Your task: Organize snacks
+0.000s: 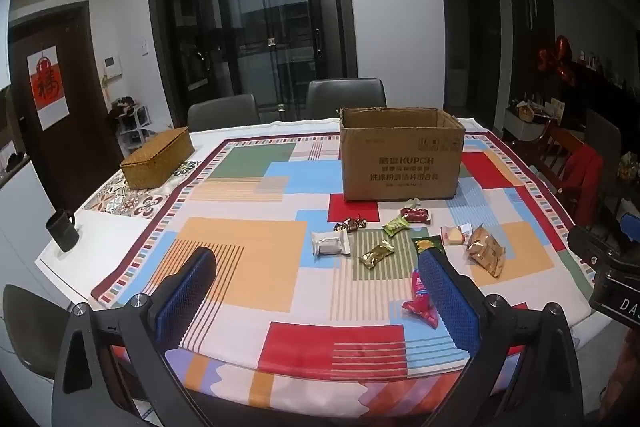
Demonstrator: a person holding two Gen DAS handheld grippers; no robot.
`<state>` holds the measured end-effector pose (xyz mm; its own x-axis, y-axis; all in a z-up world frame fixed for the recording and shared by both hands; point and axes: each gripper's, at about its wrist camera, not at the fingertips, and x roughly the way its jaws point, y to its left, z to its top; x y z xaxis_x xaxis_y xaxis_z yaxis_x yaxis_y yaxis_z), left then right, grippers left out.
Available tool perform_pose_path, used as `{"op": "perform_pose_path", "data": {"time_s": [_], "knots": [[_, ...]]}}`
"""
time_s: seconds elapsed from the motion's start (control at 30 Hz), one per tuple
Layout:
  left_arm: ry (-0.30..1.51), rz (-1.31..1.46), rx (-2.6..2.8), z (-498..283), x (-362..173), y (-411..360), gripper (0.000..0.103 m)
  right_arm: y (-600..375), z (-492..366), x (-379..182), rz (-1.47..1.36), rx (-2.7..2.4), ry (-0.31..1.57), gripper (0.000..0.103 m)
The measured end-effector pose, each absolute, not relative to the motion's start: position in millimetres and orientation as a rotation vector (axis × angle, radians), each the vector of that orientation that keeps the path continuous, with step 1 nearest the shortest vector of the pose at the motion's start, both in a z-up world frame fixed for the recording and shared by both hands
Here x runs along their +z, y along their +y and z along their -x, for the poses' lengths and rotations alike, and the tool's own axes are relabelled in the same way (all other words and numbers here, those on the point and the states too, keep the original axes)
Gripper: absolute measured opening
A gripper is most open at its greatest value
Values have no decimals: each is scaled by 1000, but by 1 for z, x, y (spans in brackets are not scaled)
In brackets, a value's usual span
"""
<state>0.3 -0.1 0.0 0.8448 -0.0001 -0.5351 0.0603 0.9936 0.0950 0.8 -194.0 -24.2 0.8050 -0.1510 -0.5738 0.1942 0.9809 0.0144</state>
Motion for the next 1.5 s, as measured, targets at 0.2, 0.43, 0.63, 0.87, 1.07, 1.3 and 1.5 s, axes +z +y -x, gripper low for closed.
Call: {"op": "perform_pose_path", "data": {"time_s": [0.2, 0.43, 0.63, 0.87, 1.07, 1.3, 1.5], "knots": [[558, -110, -31, 1, 1, -2, 103, -197, 0, -24, -74, -179, 601, 102], [569, -114, -35, 0, -1, -2, 103, -195, 1, -23, -74, -186, 601, 102], [566, -114, -35, 1, 0, -4, 103, -195, 1, -24, -72, -187, 599, 102], [564, -112, -36, -1, 0, -2, 103, -195, 1, -21, -72, -188, 596, 102], [564, -110, -36, -1, 0, -2, 103, -196, 1, -22, -72, -188, 595, 102], [562, -111, -36, -1, 0, -1, 103, -195, 2, -22, -76, -189, 595, 102], [559, -108, -32, -1, 7, 1, 103, -196, 2, -23, -77, -188, 597, 102]]}}
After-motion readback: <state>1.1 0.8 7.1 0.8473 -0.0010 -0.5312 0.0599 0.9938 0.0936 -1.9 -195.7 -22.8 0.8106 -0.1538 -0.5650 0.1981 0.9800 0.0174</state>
